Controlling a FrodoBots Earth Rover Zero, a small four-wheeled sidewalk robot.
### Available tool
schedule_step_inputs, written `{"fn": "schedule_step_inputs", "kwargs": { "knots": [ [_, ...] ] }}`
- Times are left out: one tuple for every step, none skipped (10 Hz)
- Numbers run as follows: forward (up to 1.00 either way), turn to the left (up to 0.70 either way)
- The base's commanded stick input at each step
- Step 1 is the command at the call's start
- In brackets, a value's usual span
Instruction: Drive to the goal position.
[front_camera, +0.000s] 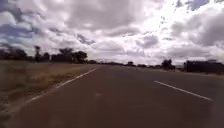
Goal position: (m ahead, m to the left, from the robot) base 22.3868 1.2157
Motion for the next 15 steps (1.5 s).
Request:
{"fn": "schedule_step_inputs", "kwargs": {
  "knots": [
    [0.70,0.00],
    [0.70,0.00],
    [0.70,0.00],
    [0.70,0.00],
    [0.70,0.00],
    [0.70,0.00],
    [0.70,0.00],
    [0.70,0.00],
    [0.70,0.00],
    [0.70,0.00],
    [0.70,0.00],
    [0.70,0.00],
    [0.70,0.00],
    [0.70,0.00],
    [0.70,0.00]
  ]
}}
